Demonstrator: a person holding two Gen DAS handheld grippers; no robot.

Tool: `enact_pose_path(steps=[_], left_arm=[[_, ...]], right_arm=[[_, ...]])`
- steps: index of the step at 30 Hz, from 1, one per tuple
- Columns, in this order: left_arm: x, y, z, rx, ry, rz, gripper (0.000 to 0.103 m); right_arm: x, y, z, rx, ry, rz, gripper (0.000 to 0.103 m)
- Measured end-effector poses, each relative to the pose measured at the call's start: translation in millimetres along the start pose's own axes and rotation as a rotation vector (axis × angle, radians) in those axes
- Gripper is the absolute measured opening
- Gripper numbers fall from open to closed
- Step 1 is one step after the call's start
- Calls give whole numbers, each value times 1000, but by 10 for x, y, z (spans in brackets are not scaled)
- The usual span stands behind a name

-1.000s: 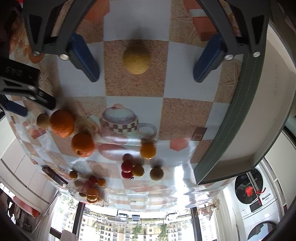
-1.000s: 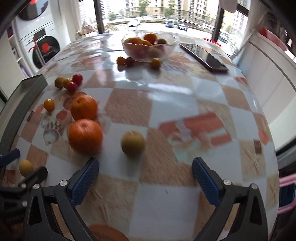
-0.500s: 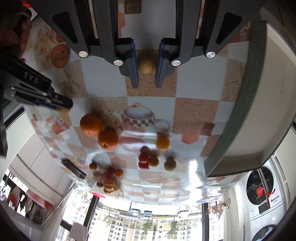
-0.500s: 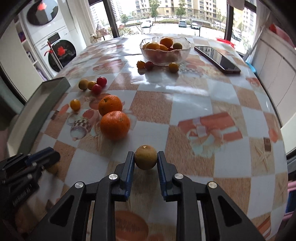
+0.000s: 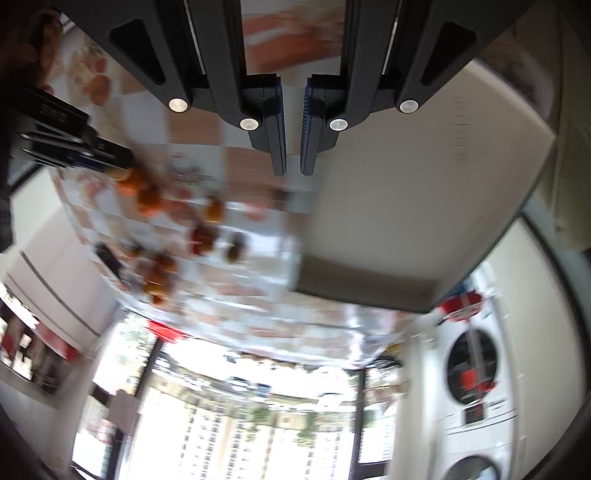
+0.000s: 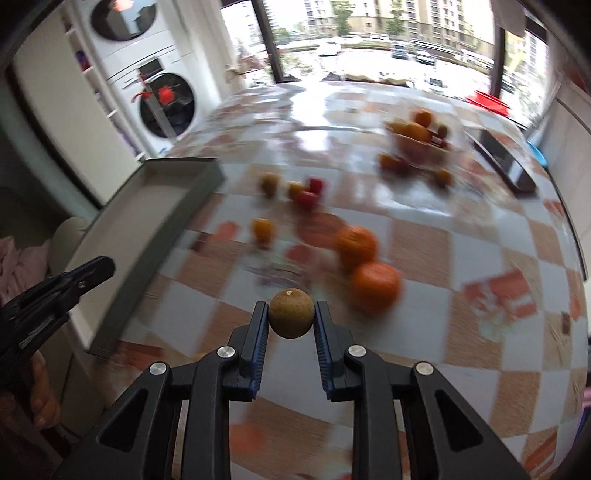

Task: Organize fruits
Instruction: 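Carry both held yellow fruits over the white tray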

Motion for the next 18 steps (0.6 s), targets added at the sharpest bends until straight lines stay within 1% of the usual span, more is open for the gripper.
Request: enact_pose_path(steps=[1,3,4,6,7,9,10,11,12,13,14,15,17,18], left_arm=[[-83,-13,-14,-12,18,-11,9],[-112,2,31,-24,7,4,9],[-80,20,76,-22,-14,6,9],[84,40,201,-14,-93,13,10],[208,30,286,-25,-138,31,10],[375,-32,398,-59,-180,62,10],[482,-101,478,-86,-202,71,22],[573,-177,544,-103,-222,69,36],[629,-222,587,-100,-233,63,70],[682,-272,640,-66,-247,46,80],[714,-308,671,-41,-260,25,80],[737,-356,690,-39,-271,10,79],[750,-463,686,-70,-246,9,79],[740,-508,684,-82,-227,11,73]], right_arm=[[-65,-11,-42,4,4,-9,26],[-141,-28,-94,13,5,-15,26],[-153,-39,-99,14,2,-12,26],[-137,-55,-71,3,-9,-3,26],[-117,-49,-54,-2,-13,0,26],[-52,-5,20,-8,-24,15,26],[-19,27,58,-10,-30,22,26],[36,65,112,-12,-39,34,26],[80,97,148,-13,-45,45,26],[124,128,187,-13,-53,54,26],[171,161,225,-12,-63,60,26],[222,193,264,-10,-74,65,26],[297,227,312,-7,-93,69,26],[329,234,331,-7,-100,69,26]])
Point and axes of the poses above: each gripper's, at about its wrist camera, not at the fingertips, and y roughly against the way its jaws point, x to its right, z to its underside, the point moved 2 cm from there along -y, roughly the way its jaws point, and after that the axes turned 13 degrees about y, right-handed, at the moved point
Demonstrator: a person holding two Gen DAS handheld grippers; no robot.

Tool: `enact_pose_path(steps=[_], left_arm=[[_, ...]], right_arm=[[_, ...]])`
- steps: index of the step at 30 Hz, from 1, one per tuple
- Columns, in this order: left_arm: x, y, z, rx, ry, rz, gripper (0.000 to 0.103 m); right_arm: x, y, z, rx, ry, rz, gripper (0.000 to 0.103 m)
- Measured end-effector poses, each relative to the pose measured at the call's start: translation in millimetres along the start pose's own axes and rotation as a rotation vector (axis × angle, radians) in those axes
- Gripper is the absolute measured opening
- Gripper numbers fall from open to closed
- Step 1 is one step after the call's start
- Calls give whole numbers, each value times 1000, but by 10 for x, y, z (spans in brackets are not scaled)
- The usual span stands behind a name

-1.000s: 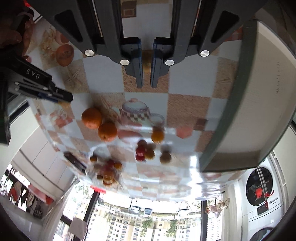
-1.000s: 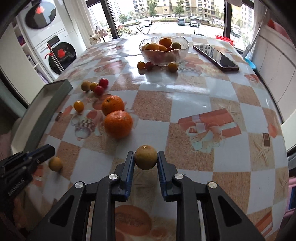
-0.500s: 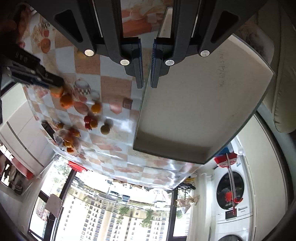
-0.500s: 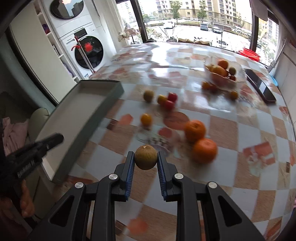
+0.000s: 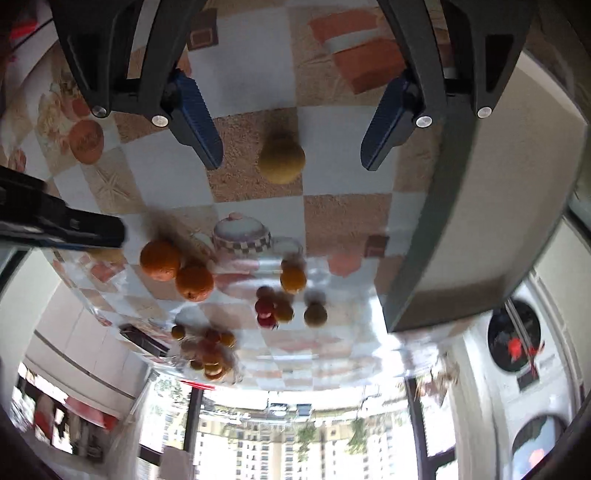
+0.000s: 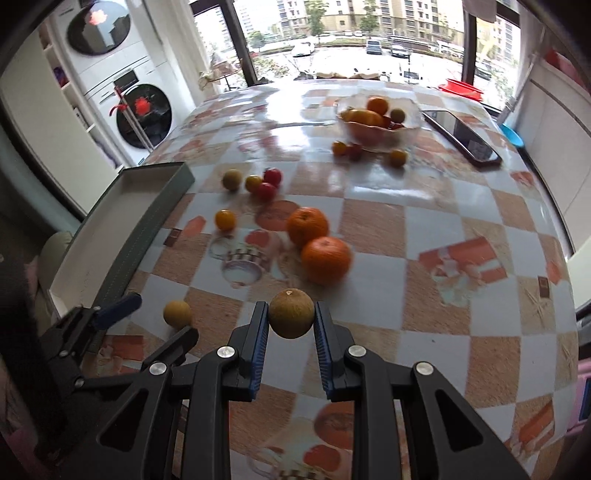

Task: Organize fruits
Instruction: 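Carry both held yellow fruits over the white tray, then open both tools to drop the yellow fruits into the tray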

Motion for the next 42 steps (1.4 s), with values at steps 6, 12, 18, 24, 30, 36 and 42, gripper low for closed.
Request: enact_pose_path(steps=[6,12,18,24,30,36,42], left_arm=[[0,-62,60,-17,-18,2,28],[-283,322,-112,56,70,37,28],[-909,584,-412,150,168,-82,28],[-1609,399,-421,94,305,-200,28],[-1859,207,-347,42,335,-251,28],[-1808,202,-249,37,292,-256,38],[-1772,265,-135,73,249,-280,78]], right_arm=[[13,-29,7,5,-16,-19,26],[-200,-97,-97,-7,23,-55,26],[-703,-238,-361,-10,93,-135,26],[-1447,-484,-693,-18,208,-220,26],[-2039,-886,-1030,-61,258,-295,27],[-2196,-1186,-920,-190,273,-308,53],[-2009,-988,-724,-180,282,-291,71]])
Point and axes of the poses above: each gripper's, at about its wrist camera, not at the fingertips, and y roughly against the way its jaws point, x to its right, z to its underside, the point moved 2 cm from there along -y, roughly the way its jaws point, and after that the axes turned 13 degrees about y, right-handed, at the moved point
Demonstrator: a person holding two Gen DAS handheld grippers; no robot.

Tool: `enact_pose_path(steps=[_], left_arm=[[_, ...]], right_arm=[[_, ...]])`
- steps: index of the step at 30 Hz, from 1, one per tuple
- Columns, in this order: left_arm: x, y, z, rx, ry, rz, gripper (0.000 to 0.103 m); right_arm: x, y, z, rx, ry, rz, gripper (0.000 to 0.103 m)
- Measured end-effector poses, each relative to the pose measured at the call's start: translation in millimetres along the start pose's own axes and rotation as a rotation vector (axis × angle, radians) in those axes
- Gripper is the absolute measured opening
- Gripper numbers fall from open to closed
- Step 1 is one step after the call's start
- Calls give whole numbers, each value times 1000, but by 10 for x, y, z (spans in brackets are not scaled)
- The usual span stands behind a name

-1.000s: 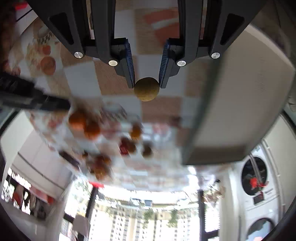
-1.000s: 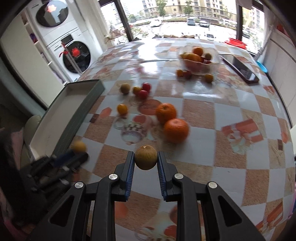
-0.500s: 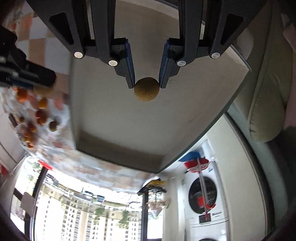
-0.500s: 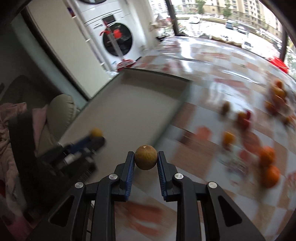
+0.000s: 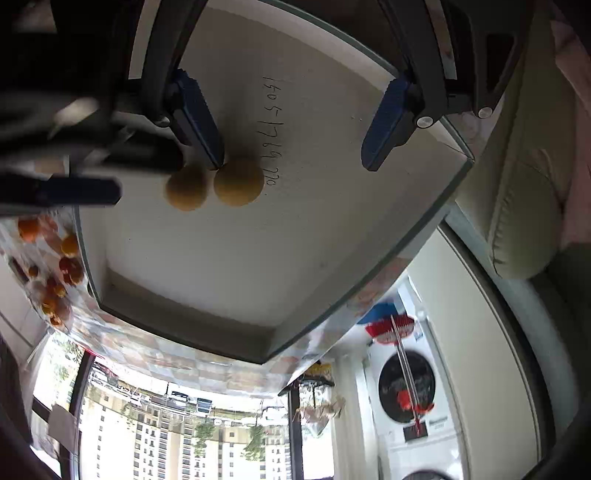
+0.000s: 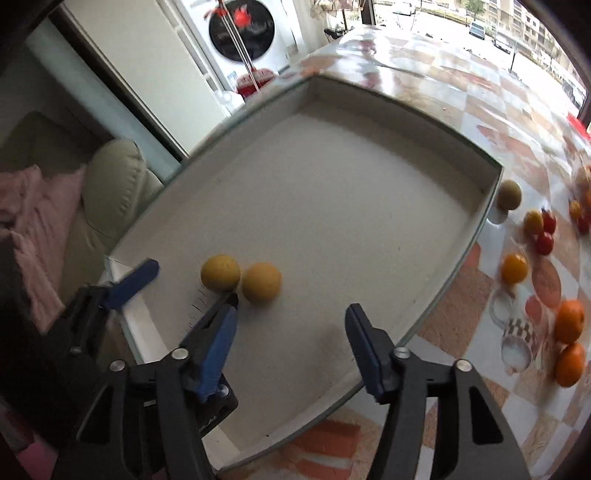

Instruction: Organize fruits

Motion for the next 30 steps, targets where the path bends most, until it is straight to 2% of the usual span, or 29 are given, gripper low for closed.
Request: enact_pose_path(steps=[1,3,5,7,9,14,16,17,19,21,23,25,28,30], left_arm=[[11,34,10,13,-8,-16,78],[22,137,-1,36,3,-2,78],[69,249,-27,55,18,23,78],[158,377,-50,77,13,58,78],[329,516,-29,101,-32,101,78],[1037,731,217,111,-250,226,79],[1319,689,356,78,-308,252,103],[1431,647,425,67,-319,257,103],[1651,522,556,19,-341,246,103],[1850,401,648,6,-362,223,103],[1950,308,704,19,-386,190,103],[2052,219,751,30,-415,161,103],[2058,212,711,43,-399,156,103],[1986,140,596,35,-354,137,103]], right_arm=[[29,81,1,36,-6,-2,82],[122,380,40,163,-28,29,90],[219,617,111,253,-57,48,103],[373,824,252,317,-107,94,103],[597,922,472,312,-185,168,103],[1210,1025,1208,231,-394,321,103],[1420,1073,1440,195,-428,372,103],[1504,1073,1557,174,-434,399,103],[1632,1057,1780,117,-450,441,103],[1746,1055,1989,92,-475,452,102],[1777,1079,2059,92,-454,522,102],[1764,1079,2116,88,-429,542,103],[1695,1078,2175,134,-389,560,103],[1731,1065,2170,146,-385,566,103]])
Point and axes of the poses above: each gripper's, at about its wrist camera, not at the fingertips, and y roughly against the way its jaws point, x to its right, z to its underside, the point moved 2 cm from there along -y, roughly the way its jaws point, and after that the axes turned 13 degrees about y, right-handed, at the moved point
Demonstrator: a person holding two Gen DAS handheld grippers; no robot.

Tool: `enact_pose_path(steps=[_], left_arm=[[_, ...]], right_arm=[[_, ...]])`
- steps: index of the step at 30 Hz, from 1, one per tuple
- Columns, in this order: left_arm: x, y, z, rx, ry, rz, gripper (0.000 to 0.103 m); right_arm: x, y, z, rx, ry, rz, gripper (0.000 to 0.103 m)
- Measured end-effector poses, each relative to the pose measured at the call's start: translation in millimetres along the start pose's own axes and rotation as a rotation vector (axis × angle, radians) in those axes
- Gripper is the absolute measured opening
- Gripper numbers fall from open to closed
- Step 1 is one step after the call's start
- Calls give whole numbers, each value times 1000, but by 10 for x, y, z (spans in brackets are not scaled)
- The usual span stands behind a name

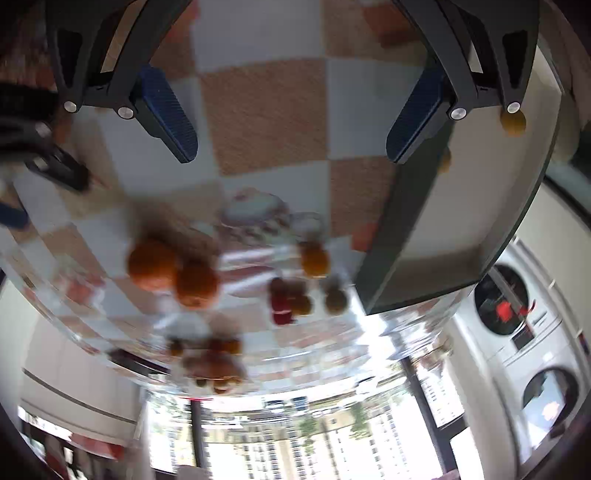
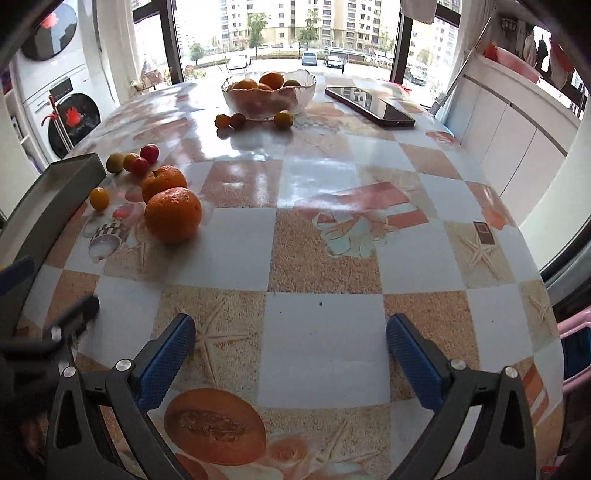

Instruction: Organize fruits

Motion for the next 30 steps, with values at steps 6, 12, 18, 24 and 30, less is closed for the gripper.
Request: enact_pose_path(steps=[6,12,18,24,30], left_arm=[[-232,-203,-81,-40,165,16,103],[-219,-195,-52,-26,174,9,103],[-223,-194,-53,-26,174,9,103],[-223,-195,-52,-26,174,10,103],[-222,-195,-53,-26,174,10,103]], right_arm=[[8,-21,-64,9,2,-2,103],[-4,-44,-75,10,-2,0,103],[-5,-33,-68,11,-2,0,103],[-7,-33,-69,11,-2,1,103],[-8,-35,-70,11,-2,1,103]])
Point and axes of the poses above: each gripper's, at about its wrist camera, not at the fingertips, and y roughly against the way its jaws point, x to its right, z to its underside, the point moved 2 cm from there along -y, roughly the way its jaws point, and after that the axes turned 13 degrees about y, right-handed, at the moved point
